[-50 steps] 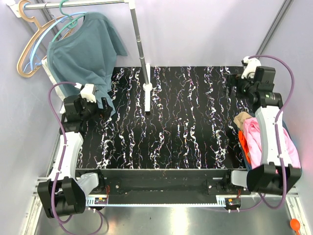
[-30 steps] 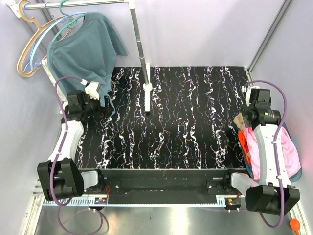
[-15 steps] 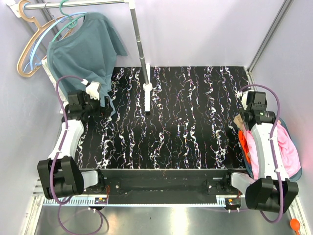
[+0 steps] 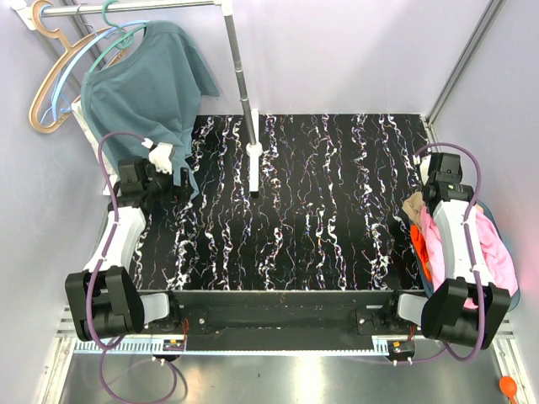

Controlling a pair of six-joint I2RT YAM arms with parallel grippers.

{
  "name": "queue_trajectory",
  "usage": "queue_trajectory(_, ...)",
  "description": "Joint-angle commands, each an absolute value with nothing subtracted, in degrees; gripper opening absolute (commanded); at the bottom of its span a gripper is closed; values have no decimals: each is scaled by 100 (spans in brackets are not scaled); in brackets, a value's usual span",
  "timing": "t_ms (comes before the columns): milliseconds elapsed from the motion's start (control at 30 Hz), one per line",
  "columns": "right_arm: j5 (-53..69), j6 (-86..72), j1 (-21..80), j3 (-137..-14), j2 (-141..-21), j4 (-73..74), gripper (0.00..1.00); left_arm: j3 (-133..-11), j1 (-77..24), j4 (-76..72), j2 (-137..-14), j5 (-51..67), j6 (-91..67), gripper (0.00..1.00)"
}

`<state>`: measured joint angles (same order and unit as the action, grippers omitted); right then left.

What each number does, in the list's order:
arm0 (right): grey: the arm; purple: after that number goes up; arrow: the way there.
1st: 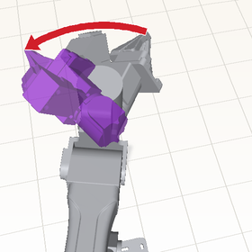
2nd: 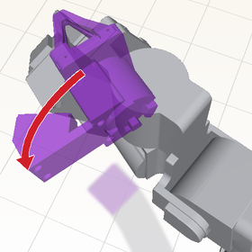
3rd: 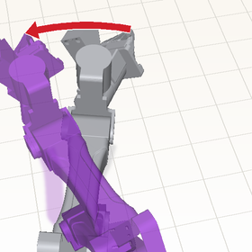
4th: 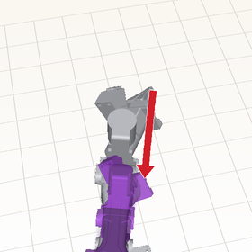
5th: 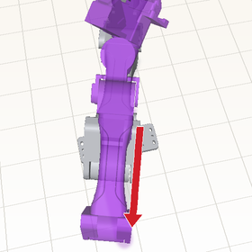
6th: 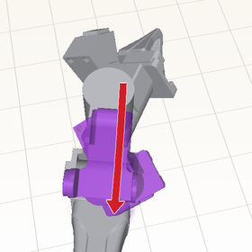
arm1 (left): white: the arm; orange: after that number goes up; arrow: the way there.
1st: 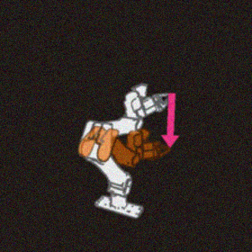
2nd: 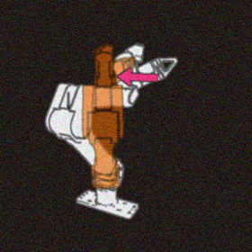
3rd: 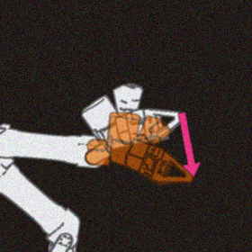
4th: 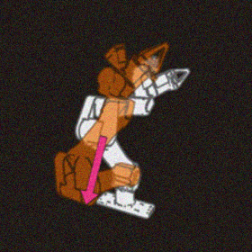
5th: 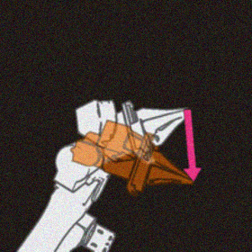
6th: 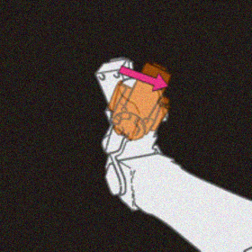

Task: Fold and stack the t-shirts
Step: Grab the tshirt from the pile, then move the tshirt to the center of the board

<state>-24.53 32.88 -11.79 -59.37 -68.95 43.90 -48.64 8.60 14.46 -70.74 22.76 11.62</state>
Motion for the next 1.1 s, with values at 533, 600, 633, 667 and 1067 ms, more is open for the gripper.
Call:
queue_trajectory(533, -10, 2286, -1230, -10799, -7259, 4755, 0, -4851, 879, 1186, -6381, 2531, 861, 99)
queue_trajectory(600, 210, 2066, -1230, -11509, -7558, 4816, 0, -4869, 870, 1222, -6294, 2496, 949, 99)
queue_trajectory(633, 341, 2005, -1230, -11731, -7663, 4851, 0, -4887, 870, 1222, -6276, 2487, 967, 99)
queue_trajectory(667, 456, 1908, -1230, -11960, -7847, 4904, 0, -4887, 870, 1230, -6232, 2461, 1002, 99)
queue_trajectory(1067, 2804, 1239, -478, -15250, -9931, 7039, 0, -5194, 835, 1248, -6267, 2426, 888, 99)
